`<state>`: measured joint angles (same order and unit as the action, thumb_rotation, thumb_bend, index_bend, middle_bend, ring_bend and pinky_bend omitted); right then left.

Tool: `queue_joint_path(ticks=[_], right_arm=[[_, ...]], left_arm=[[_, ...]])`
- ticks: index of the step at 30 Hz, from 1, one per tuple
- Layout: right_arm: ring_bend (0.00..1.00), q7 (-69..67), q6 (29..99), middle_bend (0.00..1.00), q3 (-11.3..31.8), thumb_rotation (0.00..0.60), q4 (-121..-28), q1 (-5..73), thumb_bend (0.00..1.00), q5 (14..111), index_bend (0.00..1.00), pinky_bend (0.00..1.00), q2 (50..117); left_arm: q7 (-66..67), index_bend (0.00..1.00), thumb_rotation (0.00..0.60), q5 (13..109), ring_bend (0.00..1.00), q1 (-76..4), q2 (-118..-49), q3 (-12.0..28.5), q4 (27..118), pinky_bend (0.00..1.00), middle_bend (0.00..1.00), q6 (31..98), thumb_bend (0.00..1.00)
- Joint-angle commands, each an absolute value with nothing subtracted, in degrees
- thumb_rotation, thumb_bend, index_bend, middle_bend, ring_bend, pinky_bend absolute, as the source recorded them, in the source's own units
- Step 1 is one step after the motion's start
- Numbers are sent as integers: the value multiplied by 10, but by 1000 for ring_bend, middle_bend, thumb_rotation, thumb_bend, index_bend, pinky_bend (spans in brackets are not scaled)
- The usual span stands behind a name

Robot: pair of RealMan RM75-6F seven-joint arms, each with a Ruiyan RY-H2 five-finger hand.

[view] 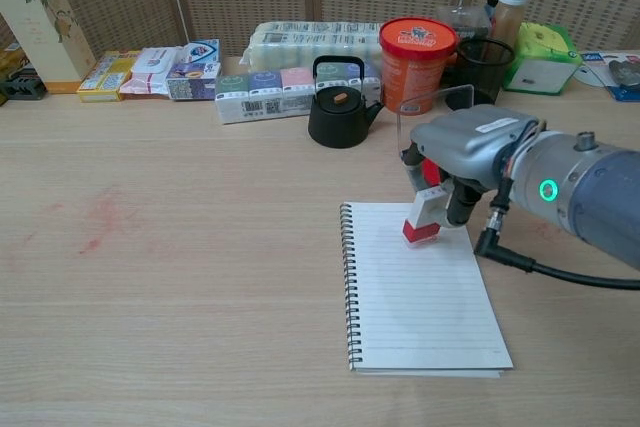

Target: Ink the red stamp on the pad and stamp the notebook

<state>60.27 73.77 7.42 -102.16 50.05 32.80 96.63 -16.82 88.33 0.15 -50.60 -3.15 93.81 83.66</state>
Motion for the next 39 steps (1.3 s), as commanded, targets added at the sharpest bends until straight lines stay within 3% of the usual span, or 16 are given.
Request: queue_joint_path(ticks=[1,9,22,39], right_arm=[[1000,621,765,966,87,600,-1063,503,475,324,624,1000,936],[1000,601,778,967,111,600,-1082,490,475,310,624,1000,859],[1000,487,689,966,120,600,-995,447,475,270,624,1000,778],[1000,414,619,950,104,600,-901,427,475,252,622,1000,785]], left_arm=[[-169,0,600,885,0,3,-506,-32,938,38,0,839,32],[-171,0,600,890,0,6,-506,-33,937,38,0,847,31],[-140,0,600,888,0,4,-510,-35,951,38,0,840,30],[-134,0,600,886,0,8,-511,-35,954,38,0,845,30]])
